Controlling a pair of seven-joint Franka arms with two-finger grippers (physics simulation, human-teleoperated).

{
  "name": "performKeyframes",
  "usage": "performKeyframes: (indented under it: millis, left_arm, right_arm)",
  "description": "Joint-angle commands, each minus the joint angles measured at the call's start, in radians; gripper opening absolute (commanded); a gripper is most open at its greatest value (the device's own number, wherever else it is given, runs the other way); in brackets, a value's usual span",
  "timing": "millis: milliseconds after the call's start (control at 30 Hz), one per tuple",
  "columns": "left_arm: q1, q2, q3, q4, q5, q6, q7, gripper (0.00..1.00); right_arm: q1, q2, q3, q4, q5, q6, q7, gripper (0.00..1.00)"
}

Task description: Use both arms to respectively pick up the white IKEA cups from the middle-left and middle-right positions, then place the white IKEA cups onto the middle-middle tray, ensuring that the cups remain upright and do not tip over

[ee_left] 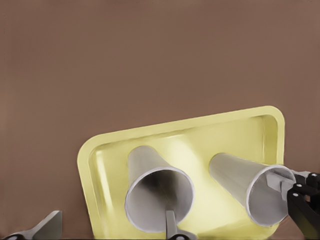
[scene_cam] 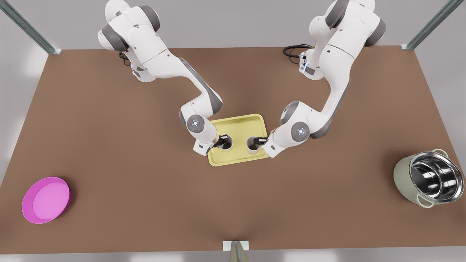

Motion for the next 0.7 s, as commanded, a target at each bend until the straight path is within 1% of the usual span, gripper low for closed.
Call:
performKeyframes:
  millis: [0, 33, 67, 100, 133, 167, 200, 233, 300, 333, 433, 500, 533, 567, 600, 633, 667]
  left_arm:
    - [0.014, -0.057, -0.002, 0.063, 0.106, -0.353, -0.080, 1.00]
    - [0.067, -0.073, -0.001, 0.165, 0.106, -0.587, 0.092, 1.00]
    - [0.119, -0.073, 0.000, 0.258, 0.109, -0.777, 0.207, 1.00]
    - [0.164, -0.073, 0.000, 0.368, 0.150, -0.932, 0.262, 1.00]
    - [0.176, -0.073, 0.000, 0.474, 0.137, -1.039, 0.255, 1.00]
    - [0.184, -0.094, 0.000, 0.493, 0.146, -1.072, 0.255, 1.00]
    - [0.038, -0.213, 0.168, 0.383, 0.137, -0.988, 0.265, 1.00]
    - [-0.043, -0.336, 0.284, 0.226, 0.112, -0.857, 0.290, 1.00]
    - [-0.045, -0.295, 0.290, 0.318, 0.112, -0.903, 0.301, 1.00]
    - [-0.041, -0.284, 0.290, 0.338, 0.101, -0.941, 0.296, 1.00]
    - [-0.020, -0.283, 0.313, 0.350, 0.104, -0.957, 0.296, 1.00]
    - [-0.020, -0.278, 0.311, 0.349, 0.141, -0.957, 0.298, 1.00]
    - [-0.017, -0.275, 0.311, 0.346, 0.137, -0.967, 0.296, 1.00]
    - [-0.014, -0.275, 0.311, 0.347, 0.132, -0.978, 0.299, 1.00]
    - [-0.012, -0.275, 0.311, 0.347, 0.118, -1.002, 0.301, 1.00]
    - [-0.006, -0.275, 0.311, 0.349, 0.120, -1.010, 0.299, 1.00]
    - [-0.003, -0.275, 0.311, 0.347, 0.115, -1.009, 0.296, 1.00]
  right_arm:
    - [-0.001, -0.004, 0.001, 0.000, 0.001, 0.027, 0.227, 1.00]
    - [-0.001, -0.005, -0.001, 0.000, 0.001, 0.025, 0.227, 1.00]
    - [-0.001, -0.007, -0.003, 0.000, 0.000, 0.019, 0.226, 1.00]
    - [-0.001, -0.010, -0.004, 0.000, 0.000, 0.016, 0.226, 1.00]
    - [-0.003, -0.011, -0.004, 0.000, 0.000, 0.014, 0.224, 1.00]
    - [-0.004, -0.013, -0.006, 0.000, 0.000, 0.013, 0.224, 1.00]
    - [-0.008, -0.014, -0.006, 0.000, 0.000, 0.013, 0.223, 1.00]
    - [-0.008, -0.016, -0.006, 0.000, 0.000, 0.011, 0.223, 1.00]
    - [-0.012, -0.037, -0.006, 0.000, 0.000, -0.010, 0.221, 1.00]
    - [-0.015, -0.053, -0.006, 0.000, 0.000, -0.030, 0.223, 1.00]
    - [-0.046, -0.139, -0.006, 0.002, 0.000, -0.170, 0.211, 1.00]
    - [-0.115, -0.162, -0.006, 0.016, 0.000, -0.272, 0.143, 1.00]
    - [-0.208, -0.149, -0.012, 0.029, -0.023, -0.345, 0.019, 1.00]
    - [-0.277, -0.127, -0.012, 0.080, -0.146, -0.429, -0.049, 1.00]
    - [-0.296, -0.094, -0.030, 0.105, -0.321, -0.449, -0.052, 1.00]
    - [-0.325, -0.076, -0.062, 0.158, -0.355, -0.450, -0.088, 1.00]
    - [-0.385, -0.094, -0.061, 0.165, -0.347, -0.450, -0.214, 1.00]
